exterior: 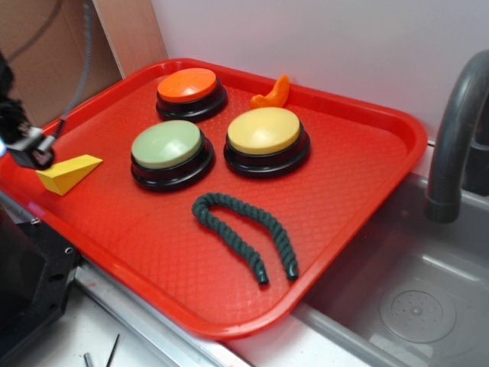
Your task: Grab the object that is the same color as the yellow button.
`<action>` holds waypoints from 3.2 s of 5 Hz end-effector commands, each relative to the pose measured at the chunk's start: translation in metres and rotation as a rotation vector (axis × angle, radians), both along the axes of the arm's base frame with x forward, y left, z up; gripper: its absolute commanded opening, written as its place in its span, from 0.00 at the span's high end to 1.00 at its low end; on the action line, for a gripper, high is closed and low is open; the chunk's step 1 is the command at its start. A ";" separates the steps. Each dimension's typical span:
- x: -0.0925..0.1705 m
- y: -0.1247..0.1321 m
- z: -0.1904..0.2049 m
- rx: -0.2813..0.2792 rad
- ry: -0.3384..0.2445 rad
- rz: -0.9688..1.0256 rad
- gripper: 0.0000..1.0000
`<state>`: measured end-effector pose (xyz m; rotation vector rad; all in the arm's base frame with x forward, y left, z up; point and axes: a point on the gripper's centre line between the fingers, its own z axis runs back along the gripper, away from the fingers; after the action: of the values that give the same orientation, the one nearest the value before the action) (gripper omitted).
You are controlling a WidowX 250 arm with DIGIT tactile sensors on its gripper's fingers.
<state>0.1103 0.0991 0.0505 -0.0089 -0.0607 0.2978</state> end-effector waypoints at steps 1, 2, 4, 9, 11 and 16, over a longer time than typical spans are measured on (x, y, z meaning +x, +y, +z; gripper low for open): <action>0.033 -0.028 -0.009 0.076 0.005 -0.102 0.00; 0.033 -0.028 -0.010 0.077 0.006 -0.097 0.00; 0.028 -0.013 -0.024 0.080 0.059 -0.072 0.00; 0.006 0.000 0.003 0.131 0.059 0.449 0.00; 0.015 0.005 -0.006 0.079 0.051 0.552 0.00; 0.019 -0.009 -0.031 -0.060 0.041 0.537 0.00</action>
<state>0.1294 0.0918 0.0161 -0.0522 -0.0105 0.8246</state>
